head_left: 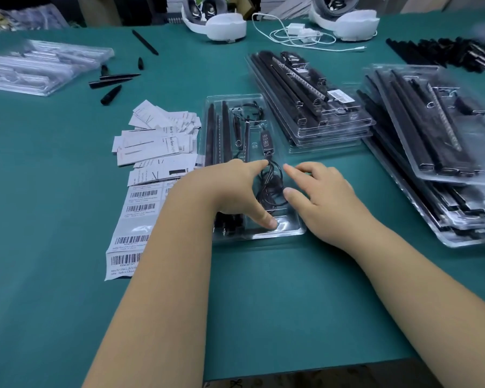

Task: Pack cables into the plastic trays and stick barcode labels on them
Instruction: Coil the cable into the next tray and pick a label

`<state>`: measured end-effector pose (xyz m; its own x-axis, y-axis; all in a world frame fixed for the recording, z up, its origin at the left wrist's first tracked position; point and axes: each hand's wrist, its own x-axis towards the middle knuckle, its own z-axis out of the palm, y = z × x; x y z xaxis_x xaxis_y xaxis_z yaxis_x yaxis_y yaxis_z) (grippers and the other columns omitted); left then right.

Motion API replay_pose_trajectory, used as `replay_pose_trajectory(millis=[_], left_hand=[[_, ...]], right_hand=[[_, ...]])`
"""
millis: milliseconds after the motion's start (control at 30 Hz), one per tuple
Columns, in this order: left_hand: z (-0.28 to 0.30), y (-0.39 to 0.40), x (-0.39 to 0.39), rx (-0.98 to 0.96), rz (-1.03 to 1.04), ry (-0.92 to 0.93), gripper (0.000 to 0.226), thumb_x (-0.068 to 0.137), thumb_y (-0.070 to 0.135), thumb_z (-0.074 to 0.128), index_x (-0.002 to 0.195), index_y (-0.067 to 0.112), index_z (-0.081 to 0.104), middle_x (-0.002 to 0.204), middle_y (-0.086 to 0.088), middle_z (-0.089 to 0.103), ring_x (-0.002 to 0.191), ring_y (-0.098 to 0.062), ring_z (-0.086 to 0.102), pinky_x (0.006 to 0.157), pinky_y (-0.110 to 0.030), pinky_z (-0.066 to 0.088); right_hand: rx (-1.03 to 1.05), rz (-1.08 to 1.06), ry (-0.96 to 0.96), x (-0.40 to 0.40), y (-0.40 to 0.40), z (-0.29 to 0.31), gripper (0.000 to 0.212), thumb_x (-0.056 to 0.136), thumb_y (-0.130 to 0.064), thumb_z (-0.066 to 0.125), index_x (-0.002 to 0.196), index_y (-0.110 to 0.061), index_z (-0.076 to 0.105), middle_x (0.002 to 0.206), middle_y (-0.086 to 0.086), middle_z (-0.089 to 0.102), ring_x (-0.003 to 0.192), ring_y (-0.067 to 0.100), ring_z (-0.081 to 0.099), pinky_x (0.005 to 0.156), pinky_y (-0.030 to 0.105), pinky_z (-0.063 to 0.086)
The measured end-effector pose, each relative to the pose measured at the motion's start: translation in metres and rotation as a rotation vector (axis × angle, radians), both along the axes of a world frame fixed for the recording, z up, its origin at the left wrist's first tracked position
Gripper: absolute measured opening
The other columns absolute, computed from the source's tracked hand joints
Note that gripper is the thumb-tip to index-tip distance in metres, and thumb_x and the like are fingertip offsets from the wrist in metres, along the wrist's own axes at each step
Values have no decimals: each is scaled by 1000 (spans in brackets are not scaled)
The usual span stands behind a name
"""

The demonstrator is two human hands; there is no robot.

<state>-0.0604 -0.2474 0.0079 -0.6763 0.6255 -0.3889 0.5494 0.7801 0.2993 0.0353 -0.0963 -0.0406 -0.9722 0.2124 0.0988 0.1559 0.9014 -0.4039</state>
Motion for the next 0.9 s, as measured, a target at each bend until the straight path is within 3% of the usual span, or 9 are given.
replay_pose_trajectory(millis=[67, 133, 233, 333, 433, 500, 633, 767, 900], left_hand=[[0, -1, -1, 52, 5, -17, 122, 53, 62, 81, 150, 43, 10, 155, 8, 26, 138, -18, 33, 107, -36, 34], [1, -5, -4, 138, 25, -22, 115, 54, 53, 86, 149, 41, 22, 145, 9, 42, 122, -14, 46, 96, -28, 38], [1, -12, -8, 250, 71, -29, 99, 54, 43, 89, 140, 41, 40, 104, 19, 53, 74, -3, 46, 66, -21, 36], [1, -16, -9, 324, 100, -48, 78, 57, 44, 87, 128, 38, 54, 73, 12, 46, 63, -1, 46, 56, -20, 33], [0, -20, -11, 628, 336, -43, 23, 75, 46, 75, 92, 33, 70, 71, 16, 60, 63, 1, 55, 55, -17, 35], [-2, -26, -18, 730, 565, 121, 12, 83, 36, 65, 78, 26, 67, 72, 13, 62, 67, -6, 57, 57, -21, 40], [-11, -33, -28, 632, 781, 258, 33, 85, 32, 53, 117, 23, 60, 100, -1, 65, 86, -23, 60, 83, -38, 51], [-14, -11, -24, 572, 453, 308, 40, 91, 37, 52, 130, 33, 55, 117, -3, 60, 96, -20, 56, 87, -32, 43], [-21, 13, -18, 299, 169, 374, 43, 98, 44, 38, 140, 43, 41, 118, -7, 48, 115, -28, 49, 98, -44, 38]], right_hand=[[149, 3, -22, 0, -4, 1, 50, 99, -41, 28, 147, -26, 30, 146, -7, 34, 126, 21, 29, 104, 37, 23], [219, 11, -44, 1, -4, 1, 50, 100, -40, 24, 148, -25, 28, 147, -8, 34, 126, 22, 29, 103, 38, 24], [230, -6, -85, 2, -7, -1, 50, 101, -38, 22, 149, -26, 22, 147, -8, 35, 128, 23, 27, 102, 38, 22], [220, -39, -74, 1, -12, -3, 50, 101, -33, 25, 150, -25, 18, 151, -8, 28, 130, 22, 24, 102, 37, 21], [180, 9, -62, 1, -11, -2, 51, 101, -28, 28, 150, -26, 16, 157, -10, 14, 138, 17, 15, 107, 37, 17], [133, 52, -88, -1, -10, 0, 50, 101, -25, 27, 150, -27, 18, 158, -12, 12, 141, 13, 14, 110, 35, 14], [97, 62, -85, -4, -8, 3, 49, 100, -23, 28, 148, -29, 24, 157, -12, 16, 139, 11, 19, 109, 35, 14], [50, 74, -91, -3, -7, 9, 49, 99, -23, 30, 147, -31, 27, 157, -13, 18, 139, 13, 21, 109, 37, 15], [-24, 145, -103, 1, -1, 18, 49, 97, -24, 39, 145, -33, 32, 155, -15, 21, 139, 12, 22, 111, 35, 18]])
